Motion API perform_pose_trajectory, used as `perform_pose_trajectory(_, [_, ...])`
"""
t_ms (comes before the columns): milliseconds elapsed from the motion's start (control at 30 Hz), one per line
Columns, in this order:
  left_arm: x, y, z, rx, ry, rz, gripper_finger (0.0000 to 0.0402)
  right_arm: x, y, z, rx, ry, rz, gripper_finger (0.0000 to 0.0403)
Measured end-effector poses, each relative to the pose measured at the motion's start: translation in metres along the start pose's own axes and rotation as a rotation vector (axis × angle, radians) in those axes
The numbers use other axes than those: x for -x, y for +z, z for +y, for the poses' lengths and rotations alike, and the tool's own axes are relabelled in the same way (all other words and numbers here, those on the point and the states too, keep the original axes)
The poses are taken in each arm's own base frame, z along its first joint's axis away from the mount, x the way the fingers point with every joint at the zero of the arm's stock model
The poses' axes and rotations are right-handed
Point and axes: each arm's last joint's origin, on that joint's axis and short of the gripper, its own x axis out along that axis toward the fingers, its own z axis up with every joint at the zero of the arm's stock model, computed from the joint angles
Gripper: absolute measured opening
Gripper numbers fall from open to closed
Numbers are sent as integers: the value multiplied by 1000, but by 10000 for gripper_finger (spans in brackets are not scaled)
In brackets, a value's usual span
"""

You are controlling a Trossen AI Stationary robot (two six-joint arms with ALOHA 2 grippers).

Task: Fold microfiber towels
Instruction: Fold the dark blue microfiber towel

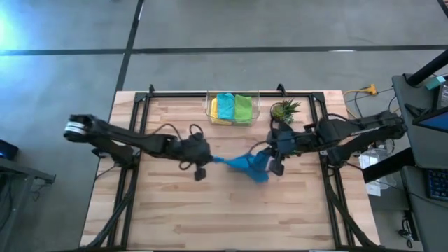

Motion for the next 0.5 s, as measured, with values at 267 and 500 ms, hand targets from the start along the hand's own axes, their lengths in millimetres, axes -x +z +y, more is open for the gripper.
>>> perform_pose_trajectory(267, [54,3,-36,185,-391,21,0,33,-29,42,-124,173,-57,9])
perform_pose_trajectory(500, [79,-18,-95,340,-605,141,0,30,-82,107,-261,304,-15,9])
